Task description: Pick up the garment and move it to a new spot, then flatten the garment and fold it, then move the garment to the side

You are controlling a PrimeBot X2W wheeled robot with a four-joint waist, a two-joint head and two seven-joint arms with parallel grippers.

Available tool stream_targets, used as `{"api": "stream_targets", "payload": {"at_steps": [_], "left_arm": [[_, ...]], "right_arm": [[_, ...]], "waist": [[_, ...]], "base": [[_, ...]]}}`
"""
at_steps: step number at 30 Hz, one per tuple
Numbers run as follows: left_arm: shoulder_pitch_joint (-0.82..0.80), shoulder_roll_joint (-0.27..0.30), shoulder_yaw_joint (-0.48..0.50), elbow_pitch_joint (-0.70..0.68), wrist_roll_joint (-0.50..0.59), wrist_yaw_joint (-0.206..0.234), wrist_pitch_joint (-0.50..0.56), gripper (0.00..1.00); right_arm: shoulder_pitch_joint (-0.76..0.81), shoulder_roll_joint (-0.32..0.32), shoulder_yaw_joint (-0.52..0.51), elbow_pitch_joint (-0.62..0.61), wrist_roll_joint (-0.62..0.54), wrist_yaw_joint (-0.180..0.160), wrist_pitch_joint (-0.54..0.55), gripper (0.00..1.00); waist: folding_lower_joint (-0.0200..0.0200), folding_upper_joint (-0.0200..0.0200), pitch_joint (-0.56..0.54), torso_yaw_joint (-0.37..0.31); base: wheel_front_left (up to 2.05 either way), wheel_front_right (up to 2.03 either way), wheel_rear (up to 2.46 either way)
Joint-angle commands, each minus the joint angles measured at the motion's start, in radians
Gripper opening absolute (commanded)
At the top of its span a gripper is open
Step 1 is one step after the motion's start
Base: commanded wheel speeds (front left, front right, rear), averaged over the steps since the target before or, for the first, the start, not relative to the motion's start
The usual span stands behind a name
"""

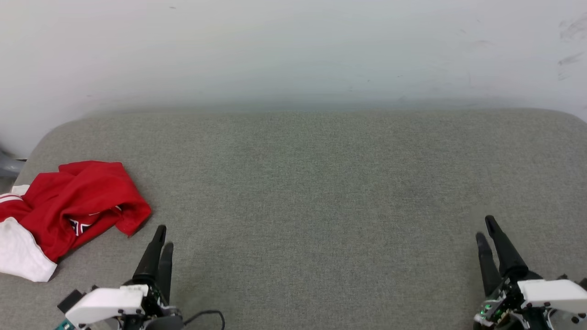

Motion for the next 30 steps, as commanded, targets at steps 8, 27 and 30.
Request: {"api": "stream_targets", "payload": {"at_steps": [8,27,30], "left_arm": [[0.012,0.0,-0.007,-0.008,0.023,0.0,-0.04,1.0],[0.026,0.001,0.06,-0.019,0.2,-0.001,-0.124,1.0],[0.024,0.001,0.079,-0.035,0.248,-0.001,-0.136,1.0]], "right_arm": [[0.005,0.0,0.023,-0.004,-0.044,0.0,-0.04,1.0],[0.004,0.001,0.027,-0.024,-0.254,0.0,-0.125,1.0],[0.002,0.001,0.022,-0.039,-0.331,0.0,-0.137,1.0]], "waist": [[0.0,0.0,0.001,-0.001],[0.0,0.0,0.004,-0.004],[0.0,0.0,0.007,-0.004]], "base": [[0.0,0.0,0.0],[0.0,0.0,0.0],[0.0,0.0,0.0]]}}
